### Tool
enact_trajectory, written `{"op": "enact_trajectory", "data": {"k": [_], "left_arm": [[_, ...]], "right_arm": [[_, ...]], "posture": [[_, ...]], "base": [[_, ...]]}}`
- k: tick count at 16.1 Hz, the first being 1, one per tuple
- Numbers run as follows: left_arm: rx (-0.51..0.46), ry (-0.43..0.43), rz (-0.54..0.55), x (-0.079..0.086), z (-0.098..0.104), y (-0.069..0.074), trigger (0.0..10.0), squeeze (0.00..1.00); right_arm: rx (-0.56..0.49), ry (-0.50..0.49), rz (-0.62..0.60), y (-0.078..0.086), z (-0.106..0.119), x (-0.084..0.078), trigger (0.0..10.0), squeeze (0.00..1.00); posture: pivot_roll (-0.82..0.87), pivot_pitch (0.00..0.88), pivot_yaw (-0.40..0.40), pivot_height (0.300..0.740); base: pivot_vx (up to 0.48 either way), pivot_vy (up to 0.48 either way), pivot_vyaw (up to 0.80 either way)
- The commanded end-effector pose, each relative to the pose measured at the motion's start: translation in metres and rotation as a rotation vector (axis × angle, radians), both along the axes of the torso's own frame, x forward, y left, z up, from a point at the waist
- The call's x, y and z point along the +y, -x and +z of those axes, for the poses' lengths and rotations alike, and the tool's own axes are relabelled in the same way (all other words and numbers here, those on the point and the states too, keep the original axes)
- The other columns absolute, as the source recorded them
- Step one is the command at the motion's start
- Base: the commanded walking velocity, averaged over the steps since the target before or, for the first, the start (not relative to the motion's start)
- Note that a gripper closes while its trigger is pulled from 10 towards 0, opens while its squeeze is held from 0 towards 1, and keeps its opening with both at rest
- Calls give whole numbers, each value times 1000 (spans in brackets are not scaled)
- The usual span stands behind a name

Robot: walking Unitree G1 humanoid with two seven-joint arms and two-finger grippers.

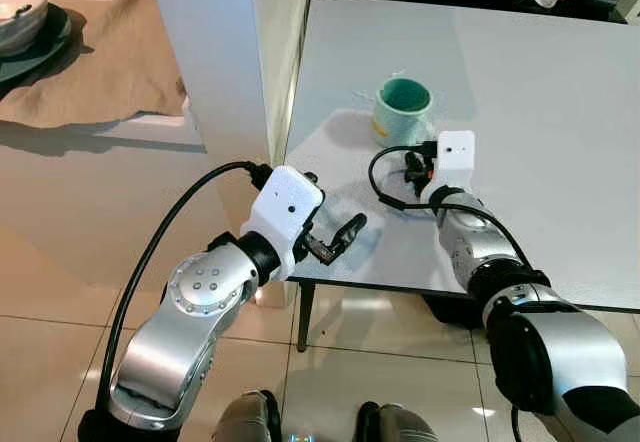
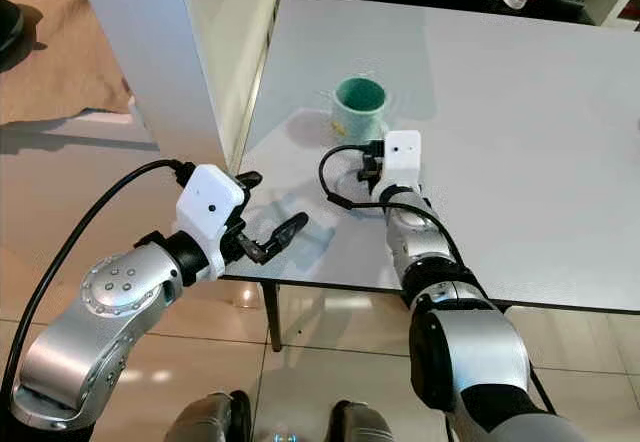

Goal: Setting the table

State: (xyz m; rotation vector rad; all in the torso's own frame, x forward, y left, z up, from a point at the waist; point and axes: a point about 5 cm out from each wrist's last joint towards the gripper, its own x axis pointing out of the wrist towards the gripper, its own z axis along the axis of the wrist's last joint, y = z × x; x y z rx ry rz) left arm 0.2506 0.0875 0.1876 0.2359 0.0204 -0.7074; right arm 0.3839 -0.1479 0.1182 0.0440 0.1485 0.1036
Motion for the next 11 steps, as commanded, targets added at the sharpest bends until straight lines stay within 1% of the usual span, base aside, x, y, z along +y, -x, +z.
{"op": "enact_trajectory", "data": {"k": [1, 4, 5, 6, 8, 9, 10, 11], "left_arm": [[0, 3, -12, -1, 0, 0, 10000, 0], [-16, -3, 18, 3, 1, -5, 10000, 0], [-33, -11, 59, 7, 0, -6, 10000, 0], [-31, -21, 91, 11, -2, -7, 10000, 0], [-45, -7, 145, 16, -4, -11, 10000, 0], [-53, 1, 189, 19, -6, -11, 10000, 0], [-53, 4, 213, 21, -8, -11, 10000, 0], [-61, -4, 259, 25, -10, -14, 10000, 0]], "right_arm": [[-2, -33, -12, 0, 1, -6, 10000, 1000], [-28, -92, -16, 2, 0, -12, 10000, 1000], [-53, -110, -4, 4, -1, -17, 10000, 0], [-84, -121, 11, 8, -2, -19, 10000, 0], [-130, -124, 18, 16, -6, -22, 10000, 0], [-174, -126, 21, 28, -8, -24, 10000, 0], [-188, -118, 16, 38, -9, -26, 10000, 0], [-213, -91, -2, 54, -6, -29, 10000, 0]], "posture": [[143, 175, -41, 740], [141, 148, -43, 740], [134, 131, -47, 740], [130, 124, -47, 740], [105, 97, -49, 740], [94, 85, -52, 740], [84, 78, -56, 740], [75, 72, -60, 740]], "base": [[0, 0, 0], [0, 0, 0], [0, 0, 0], [0, 0, 0], [0, 0, 0], [0, 0, 0], [0, 0, 0], [0, 352, 0]]}}
